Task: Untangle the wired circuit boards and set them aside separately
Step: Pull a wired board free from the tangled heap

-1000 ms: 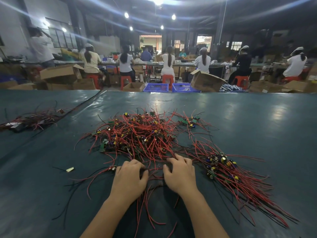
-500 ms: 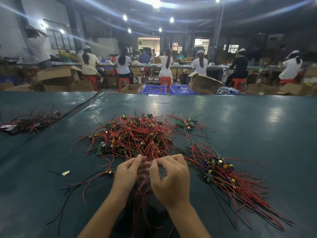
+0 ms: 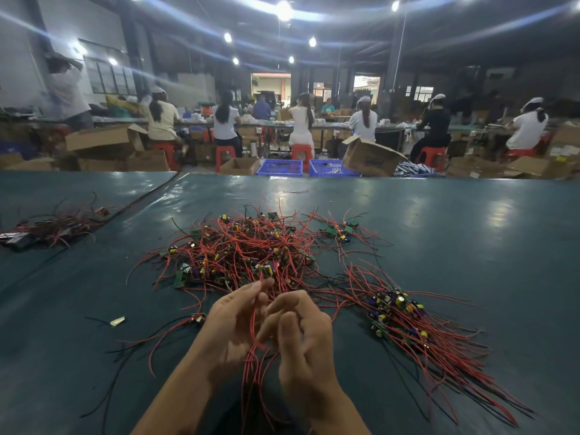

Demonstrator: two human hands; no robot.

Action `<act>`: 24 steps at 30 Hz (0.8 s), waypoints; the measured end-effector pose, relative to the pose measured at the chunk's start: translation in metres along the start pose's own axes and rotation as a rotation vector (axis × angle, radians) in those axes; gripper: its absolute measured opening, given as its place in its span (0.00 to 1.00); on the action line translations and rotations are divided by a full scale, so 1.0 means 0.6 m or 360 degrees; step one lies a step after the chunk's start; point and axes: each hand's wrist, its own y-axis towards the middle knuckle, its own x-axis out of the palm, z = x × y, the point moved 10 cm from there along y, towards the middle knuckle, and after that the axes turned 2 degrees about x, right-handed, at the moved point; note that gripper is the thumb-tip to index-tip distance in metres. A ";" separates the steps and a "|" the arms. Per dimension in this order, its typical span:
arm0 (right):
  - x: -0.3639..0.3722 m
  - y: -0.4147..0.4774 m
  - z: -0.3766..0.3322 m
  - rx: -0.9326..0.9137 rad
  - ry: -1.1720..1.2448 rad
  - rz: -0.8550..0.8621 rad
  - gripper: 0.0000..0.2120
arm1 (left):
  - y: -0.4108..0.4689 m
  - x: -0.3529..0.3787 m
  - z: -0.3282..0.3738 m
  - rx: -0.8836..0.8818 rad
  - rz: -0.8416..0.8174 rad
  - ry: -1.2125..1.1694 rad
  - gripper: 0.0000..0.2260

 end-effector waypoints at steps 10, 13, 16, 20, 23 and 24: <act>-0.046 0.017 0.062 0.0652 0.0225 0.0314 0.19 | -0.032 0.054 0.037 0.0414 -0.0350 0.0579 0.07; -0.045 0.020 0.069 0.0762 0.0425 0.0308 0.21 | -0.039 0.064 0.040 0.0536 -0.0365 0.0827 0.05; -0.070 0.020 0.072 0.0786 0.0426 0.0452 0.18 | -0.046 0.071 0.048 0.0664 -0.0353 0.1044 0.05; -0.092 0.021 0.071 0.0748 0.0310 0.0535 0.10 | -0.055 0.071 0.068 0.0925 -0.0198 0.1368 0.05; -0.096 0.016 0.083 0.0811 0.0291 0.0569 0.09 | -0.067 0.063 0.092 0.1195 0.0009 0.1554 0.02; -0.096 0.014 0.088 0.0839 0.0299 0.0581 0.10 | -0.073 0.065 0.099 0.1313 0.0063 0.1659 0.02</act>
